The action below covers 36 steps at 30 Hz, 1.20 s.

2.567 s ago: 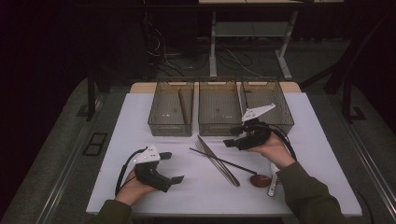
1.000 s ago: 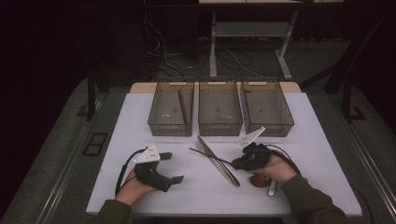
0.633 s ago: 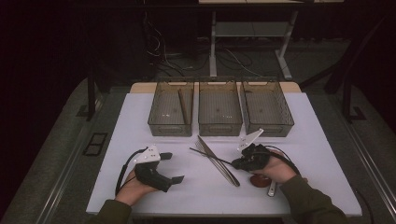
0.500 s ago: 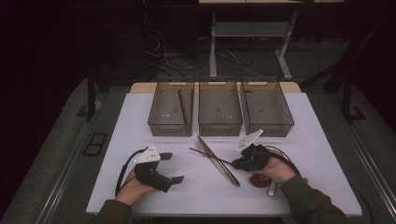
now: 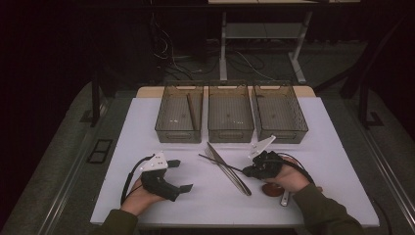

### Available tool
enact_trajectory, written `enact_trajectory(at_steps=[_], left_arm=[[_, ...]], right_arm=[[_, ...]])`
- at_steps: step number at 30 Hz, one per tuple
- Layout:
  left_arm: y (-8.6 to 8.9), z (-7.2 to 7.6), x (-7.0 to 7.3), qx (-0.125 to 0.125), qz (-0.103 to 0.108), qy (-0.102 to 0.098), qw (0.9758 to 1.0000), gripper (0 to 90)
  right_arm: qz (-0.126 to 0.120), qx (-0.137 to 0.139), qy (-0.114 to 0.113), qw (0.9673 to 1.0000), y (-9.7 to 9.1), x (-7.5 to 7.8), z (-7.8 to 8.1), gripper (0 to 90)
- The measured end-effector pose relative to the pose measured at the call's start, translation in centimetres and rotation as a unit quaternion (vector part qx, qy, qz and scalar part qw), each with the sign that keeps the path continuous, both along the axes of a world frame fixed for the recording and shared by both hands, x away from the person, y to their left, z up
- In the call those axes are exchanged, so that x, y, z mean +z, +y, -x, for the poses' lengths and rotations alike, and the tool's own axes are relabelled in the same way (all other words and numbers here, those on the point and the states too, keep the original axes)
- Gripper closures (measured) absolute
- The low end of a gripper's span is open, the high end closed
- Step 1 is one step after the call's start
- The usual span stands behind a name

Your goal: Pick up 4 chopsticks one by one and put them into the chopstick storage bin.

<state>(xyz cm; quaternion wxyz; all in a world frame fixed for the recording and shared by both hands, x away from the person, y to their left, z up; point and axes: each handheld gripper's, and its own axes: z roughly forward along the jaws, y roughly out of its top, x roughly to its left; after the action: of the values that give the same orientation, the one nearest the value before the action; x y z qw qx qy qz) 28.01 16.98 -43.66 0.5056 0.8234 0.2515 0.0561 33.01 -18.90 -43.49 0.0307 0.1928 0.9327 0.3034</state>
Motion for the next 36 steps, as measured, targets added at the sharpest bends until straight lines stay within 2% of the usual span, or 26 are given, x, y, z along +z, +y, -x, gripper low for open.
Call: enact_trajectory(at_steps=[5, 9, 11, 16, 27, 36], left_arm=[[0.0, 0.0, 0.0, 0.0, 0.0, 0.0, 1.0, 1.2], [0.0, 0.0, 0.0, 0.001, 0.0, 0.0, 1.0, 1.2], [0.0, 0.0, 0.0, 0.001, 0.0, 0.0, 1.0, 1.2], [0.0, 0.0, 0.0, 0.0, -0.001, 0.0, 1.0, 1.2], [0.0, -0.1, 0.0, 0.001, -0.001, 0.0, 1.0, 1.2], [0.1, 0.0, 0.0, 0.001, 0.004, 0.003, 1.0, 0.8]], right_arm=[[-0.022, -0.007, 0.001, 0.9997, -0.5, 0.5, -0.1, 84.9], [-0.049, -0.015, 0.002, 0.9987, -1.0, 1.1, -0.2, 84.9], [-0.07, -0.031, 0.008, 0.997, -1.1, 1.5, -0.2, 84.9], [-0.099, -0.04, 0.001, 0.9943, -1.6, 2.1, -0.4, 84.9], [-0.134, -0.061, -0.022, 0.9889, -1.5, 3.4, -1.2, 84.9], [-0.164, -0.083, -0.036, 0.9824, -0.5, 5.0, -2.3, 84.9]])
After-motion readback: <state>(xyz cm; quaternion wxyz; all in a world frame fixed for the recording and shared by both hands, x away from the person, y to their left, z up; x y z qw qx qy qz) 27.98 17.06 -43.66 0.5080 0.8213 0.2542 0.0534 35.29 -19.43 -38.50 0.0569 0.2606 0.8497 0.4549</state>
